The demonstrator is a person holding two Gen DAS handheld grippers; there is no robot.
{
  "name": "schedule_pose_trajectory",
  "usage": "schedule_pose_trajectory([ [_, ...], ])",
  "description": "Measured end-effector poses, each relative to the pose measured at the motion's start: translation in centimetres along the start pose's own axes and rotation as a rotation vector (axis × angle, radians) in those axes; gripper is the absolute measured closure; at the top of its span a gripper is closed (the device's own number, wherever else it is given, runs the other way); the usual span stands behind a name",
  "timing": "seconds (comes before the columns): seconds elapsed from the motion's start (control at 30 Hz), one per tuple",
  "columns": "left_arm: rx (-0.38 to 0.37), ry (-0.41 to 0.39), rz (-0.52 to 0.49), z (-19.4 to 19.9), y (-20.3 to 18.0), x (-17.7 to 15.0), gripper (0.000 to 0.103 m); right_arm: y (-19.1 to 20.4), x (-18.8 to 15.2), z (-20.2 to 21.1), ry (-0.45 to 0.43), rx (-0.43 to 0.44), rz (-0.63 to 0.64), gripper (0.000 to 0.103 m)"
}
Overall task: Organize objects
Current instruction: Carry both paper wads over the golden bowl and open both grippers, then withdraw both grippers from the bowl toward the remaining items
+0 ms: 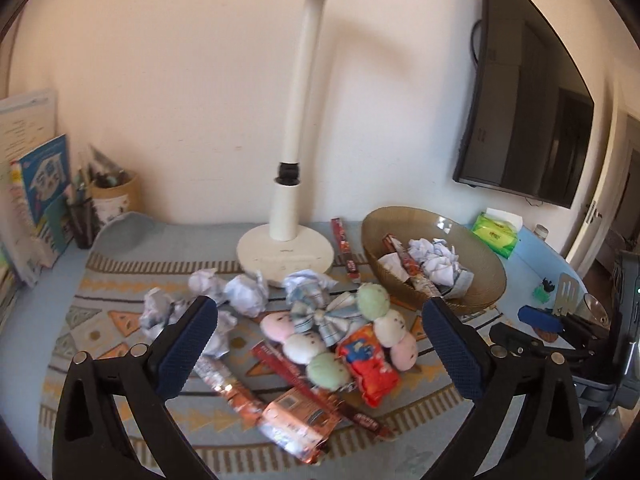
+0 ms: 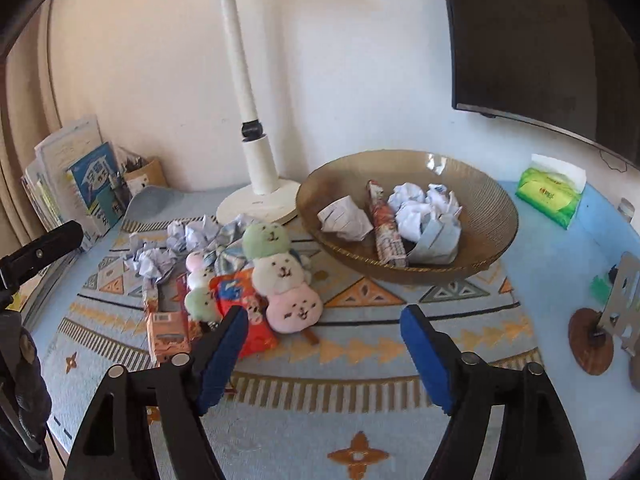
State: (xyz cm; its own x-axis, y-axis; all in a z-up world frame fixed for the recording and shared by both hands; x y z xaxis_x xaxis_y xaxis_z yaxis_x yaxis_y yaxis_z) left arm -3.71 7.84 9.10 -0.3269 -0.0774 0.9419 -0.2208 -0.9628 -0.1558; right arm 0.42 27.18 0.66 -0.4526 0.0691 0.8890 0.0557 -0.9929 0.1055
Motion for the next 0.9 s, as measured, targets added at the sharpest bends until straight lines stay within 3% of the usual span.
schedule_pose_trajectory([
  [0.1, 0.077, 0.043, 0.063, 2.1, 5.3, -2.7, 0.001, 1.9, -2.4, -0.7, -0.020, 0.039, 0.030, 0.022],
  [0.17, 0.176, 0.066, 0.069, 2.6, 9.0, -4.9, 0.001, 2.6, -4.1, -1.5, -0.002, 0.059, 0.048, 0.022],
  [0.3, 0.287, 0.110, 0.094, 2.5, 13.9, -8.6, 0.001, 2.4, -4.9, -2.5, 0.028, 0.027, 0.037, 0.022],
  [0.43, 0.254, 0.149, 0.131, 1.9, 14.7, -10.5, 0.002, 1.5, -5.8, -3.5, 0.093, 0.011, -0.013, 0.018],
  [0.5, 0.245, 0.123, 0.123, 2.2, 14.4, -10.1, 0.001, 1.3, -6.0, -3.9, 0.112, 0.000, -0.023, 0.018],
  [0.9, 0.243, 0.130, 0.049, 1.9, 13.2, -10.5, 0.001, 0.6, -5.8, -3.8, 0.100, -0.047, -0.024, 0.017],
])
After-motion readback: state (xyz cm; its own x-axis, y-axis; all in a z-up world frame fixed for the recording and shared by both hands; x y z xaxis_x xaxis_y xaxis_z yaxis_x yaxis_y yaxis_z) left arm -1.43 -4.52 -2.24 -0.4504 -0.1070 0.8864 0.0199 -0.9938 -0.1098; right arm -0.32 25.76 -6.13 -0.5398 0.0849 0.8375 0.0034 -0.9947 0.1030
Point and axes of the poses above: each gripper's, at about its wrist camera, not at the fingertips, and z roughly against the way its jaws point, y to its left, x to its top, the point moved 9 cm from there along -z, roughly the way its jaws point, and after that the axes turned 13 degrees about -y, right-handed, at the moved point
